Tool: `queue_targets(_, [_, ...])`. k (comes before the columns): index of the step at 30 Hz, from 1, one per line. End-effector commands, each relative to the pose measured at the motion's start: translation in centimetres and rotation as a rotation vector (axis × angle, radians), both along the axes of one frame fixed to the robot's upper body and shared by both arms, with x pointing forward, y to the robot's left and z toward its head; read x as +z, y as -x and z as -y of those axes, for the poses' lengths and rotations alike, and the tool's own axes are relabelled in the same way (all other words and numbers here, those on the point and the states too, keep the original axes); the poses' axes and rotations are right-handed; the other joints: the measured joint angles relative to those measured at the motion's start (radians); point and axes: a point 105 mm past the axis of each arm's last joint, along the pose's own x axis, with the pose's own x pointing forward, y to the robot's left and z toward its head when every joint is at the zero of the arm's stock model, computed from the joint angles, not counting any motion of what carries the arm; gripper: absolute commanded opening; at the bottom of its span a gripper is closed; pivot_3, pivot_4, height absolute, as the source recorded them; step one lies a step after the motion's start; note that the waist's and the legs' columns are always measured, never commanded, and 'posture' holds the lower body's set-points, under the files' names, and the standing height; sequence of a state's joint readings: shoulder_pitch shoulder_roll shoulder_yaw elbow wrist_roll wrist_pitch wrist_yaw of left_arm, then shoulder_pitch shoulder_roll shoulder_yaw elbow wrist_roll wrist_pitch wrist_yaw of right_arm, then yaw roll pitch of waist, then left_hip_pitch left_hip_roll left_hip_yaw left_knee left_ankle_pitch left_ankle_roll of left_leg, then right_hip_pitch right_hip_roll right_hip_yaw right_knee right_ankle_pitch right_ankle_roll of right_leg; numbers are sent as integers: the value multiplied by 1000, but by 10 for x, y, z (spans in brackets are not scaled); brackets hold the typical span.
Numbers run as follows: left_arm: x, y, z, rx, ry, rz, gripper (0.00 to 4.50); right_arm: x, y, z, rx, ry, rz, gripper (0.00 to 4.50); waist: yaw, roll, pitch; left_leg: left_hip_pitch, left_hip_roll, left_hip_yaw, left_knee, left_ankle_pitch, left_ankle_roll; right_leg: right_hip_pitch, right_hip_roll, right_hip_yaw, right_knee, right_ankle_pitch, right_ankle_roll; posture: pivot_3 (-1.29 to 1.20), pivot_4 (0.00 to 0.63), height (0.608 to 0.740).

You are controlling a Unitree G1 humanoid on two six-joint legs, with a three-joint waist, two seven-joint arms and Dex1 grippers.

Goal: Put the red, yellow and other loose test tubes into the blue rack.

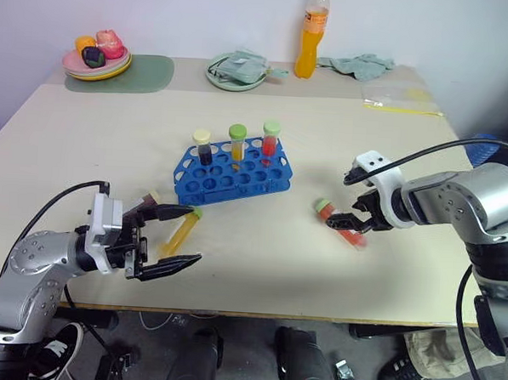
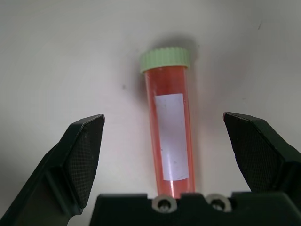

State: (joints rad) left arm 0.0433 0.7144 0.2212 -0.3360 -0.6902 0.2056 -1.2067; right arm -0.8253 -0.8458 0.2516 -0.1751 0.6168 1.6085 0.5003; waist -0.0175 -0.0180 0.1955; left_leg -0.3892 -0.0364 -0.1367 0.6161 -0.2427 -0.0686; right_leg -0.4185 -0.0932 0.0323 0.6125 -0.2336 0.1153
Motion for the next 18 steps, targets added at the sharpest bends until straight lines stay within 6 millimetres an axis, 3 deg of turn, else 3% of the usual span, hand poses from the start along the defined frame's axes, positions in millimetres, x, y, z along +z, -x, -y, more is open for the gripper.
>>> queue_targets(1, [8, 5, -1, 23, 18, 41, 4412, 1, -1, 2, -3, 36, -10, 4500, 1, 0, 0, 0, 0, 0, 0, 0, 0, 0, 0, 0, 0, 0, 0, 0, 150, 740])
queue_targets(12, [7, 10, -3, 81, 21, 44, 4412, -18, -4, 7, 3, 91, -71, 4500, 0, -1, 0, -1, 0, 0, 1, 0, 0, -1, 0, 0, 0, 0, 0, 0, 150, 740])
queue_targets(15, [4, 10, -3, 91, 22, 43, 4500, -25, -4, 10, 24, 122, -67, 3573, -2, -1, -1, 0, 0, 0, 1, 0, 0, 0, 0, 0, 0, 0, 0, 0, 150, 740])
queue_targets(18, [4, 10, -4, 98, 23, 42, 4500, -24, -9, 12, 19, 131, -44, 2094, -1, -1, -1, 0, 0, 0, 1, 0, 0, 0, 0, 0, 0, 0, 0, 0, 150, 740])
